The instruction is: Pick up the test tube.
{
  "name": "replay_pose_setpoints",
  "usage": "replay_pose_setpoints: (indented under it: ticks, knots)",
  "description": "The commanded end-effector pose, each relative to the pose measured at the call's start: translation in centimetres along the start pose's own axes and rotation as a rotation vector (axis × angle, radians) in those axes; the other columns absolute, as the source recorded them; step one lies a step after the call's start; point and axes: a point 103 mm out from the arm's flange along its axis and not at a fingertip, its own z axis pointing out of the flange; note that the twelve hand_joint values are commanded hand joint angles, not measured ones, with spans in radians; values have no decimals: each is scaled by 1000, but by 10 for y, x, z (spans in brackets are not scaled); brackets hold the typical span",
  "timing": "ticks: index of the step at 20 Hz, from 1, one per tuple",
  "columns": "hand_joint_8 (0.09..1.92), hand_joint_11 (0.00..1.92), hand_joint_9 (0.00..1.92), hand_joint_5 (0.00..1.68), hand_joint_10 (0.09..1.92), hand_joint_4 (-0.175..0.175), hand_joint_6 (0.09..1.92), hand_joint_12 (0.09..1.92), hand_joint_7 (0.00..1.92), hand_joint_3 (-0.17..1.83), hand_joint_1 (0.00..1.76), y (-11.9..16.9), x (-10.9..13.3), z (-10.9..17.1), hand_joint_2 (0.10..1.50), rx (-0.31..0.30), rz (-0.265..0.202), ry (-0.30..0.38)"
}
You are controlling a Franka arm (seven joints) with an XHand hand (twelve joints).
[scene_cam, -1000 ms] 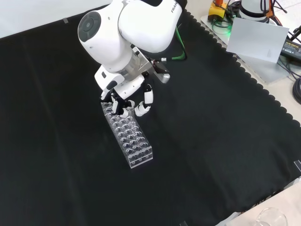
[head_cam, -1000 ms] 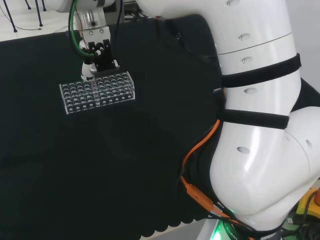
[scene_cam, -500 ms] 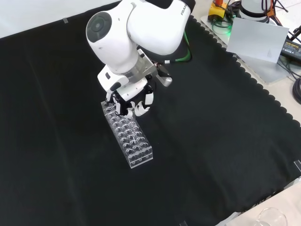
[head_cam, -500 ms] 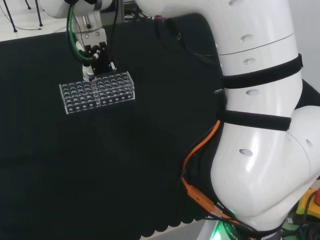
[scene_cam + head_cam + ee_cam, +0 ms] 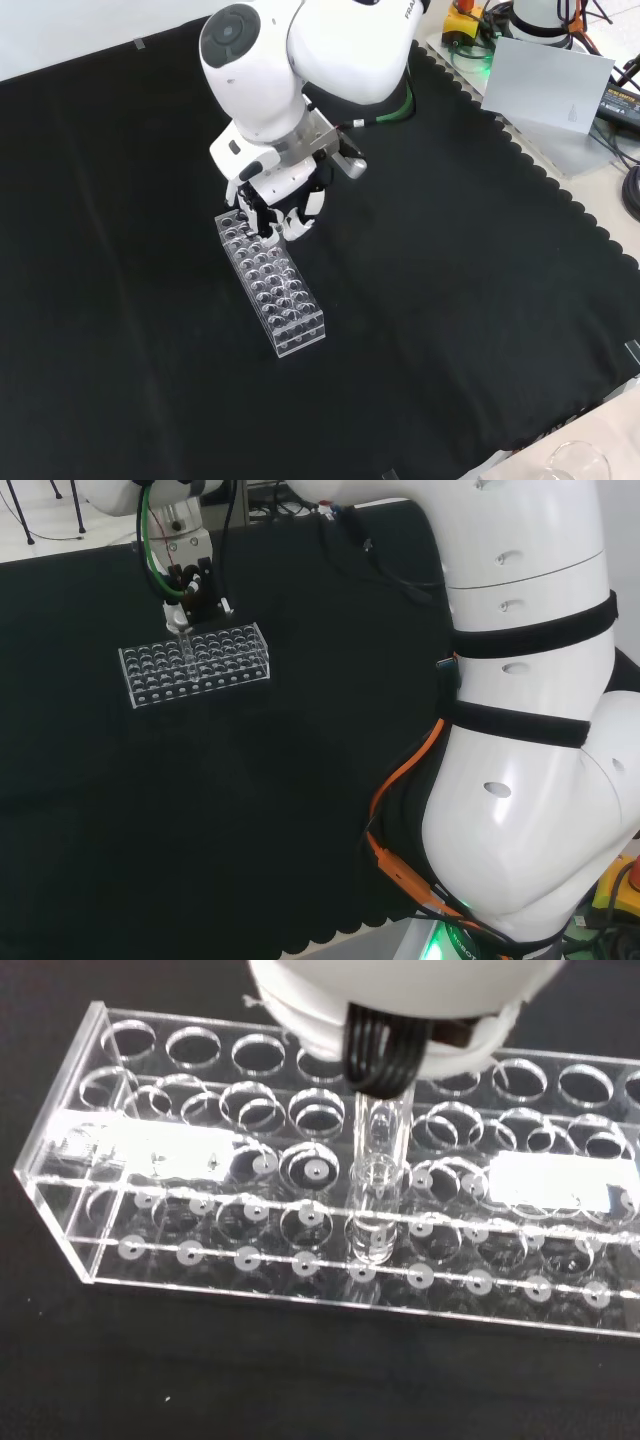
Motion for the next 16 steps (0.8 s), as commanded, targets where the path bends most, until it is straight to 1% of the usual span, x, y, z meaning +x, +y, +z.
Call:
replay_pose_setpoints:
  ticks: [1,5,13,16]
  knots:
    - [720,963,1290,1323,561,-175,255,1217,1391,530,1434,-1,-5,-10,690,-3,-10,-4]
    - [719,966,1288,1327,564,-175,246,1219,1393,532,1434,-5,-10,-20,689,-5,-19,-1]
    - [720,968,1288,1335,569,-175,230,1221,1392,536,1434,-18,-17,-54,686,-40,-65,20]
    - [721,969,1289,1337,570,-175,224,1222,1392,537,1434,-21,-21,-67,686,-41,-81,29]
